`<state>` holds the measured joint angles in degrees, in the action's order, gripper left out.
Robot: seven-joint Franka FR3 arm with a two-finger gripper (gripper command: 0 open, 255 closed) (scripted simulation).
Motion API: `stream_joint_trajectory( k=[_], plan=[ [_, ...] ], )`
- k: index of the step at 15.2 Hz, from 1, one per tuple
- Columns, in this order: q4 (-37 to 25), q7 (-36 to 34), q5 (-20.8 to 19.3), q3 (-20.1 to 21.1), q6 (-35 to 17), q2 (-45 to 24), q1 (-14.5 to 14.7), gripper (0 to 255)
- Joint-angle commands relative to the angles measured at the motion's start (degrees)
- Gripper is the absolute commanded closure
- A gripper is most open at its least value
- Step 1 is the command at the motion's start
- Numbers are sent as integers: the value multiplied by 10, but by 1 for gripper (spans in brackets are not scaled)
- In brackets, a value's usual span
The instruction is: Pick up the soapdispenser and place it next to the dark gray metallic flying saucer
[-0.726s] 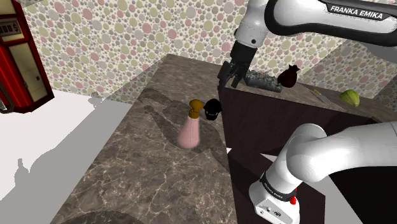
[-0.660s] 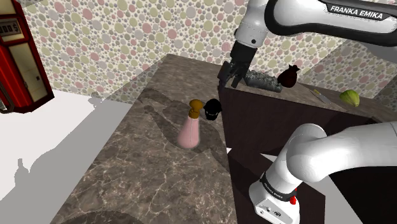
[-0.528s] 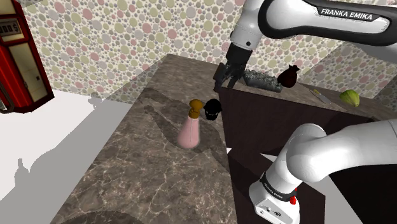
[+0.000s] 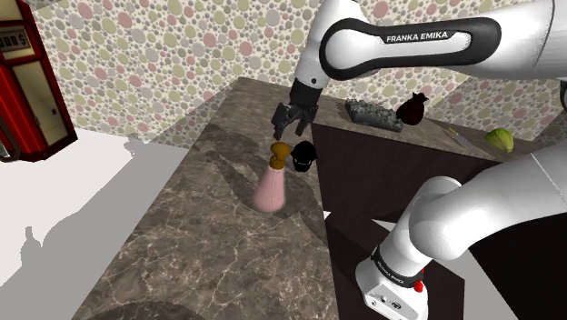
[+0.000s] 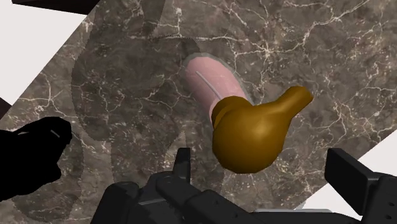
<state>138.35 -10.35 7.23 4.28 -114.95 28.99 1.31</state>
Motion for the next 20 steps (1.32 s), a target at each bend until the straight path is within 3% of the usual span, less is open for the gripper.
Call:
stream_joint_trajectory(
  k=[1, 8, 15, 16, 20],
  plan=[
    [6, -3, 3, 4, -27, -18, 1, 0],
    [40, -2, 7, 9, -82, -39, 4, 0],
    [40, -2, 7, 9, -82, -39, 4, 0],
    [40, -2, 7, 9, -82, -39, 4, 255],
    [40, -2, 7, 9, -82, -38, 4, 255]
  ],
)
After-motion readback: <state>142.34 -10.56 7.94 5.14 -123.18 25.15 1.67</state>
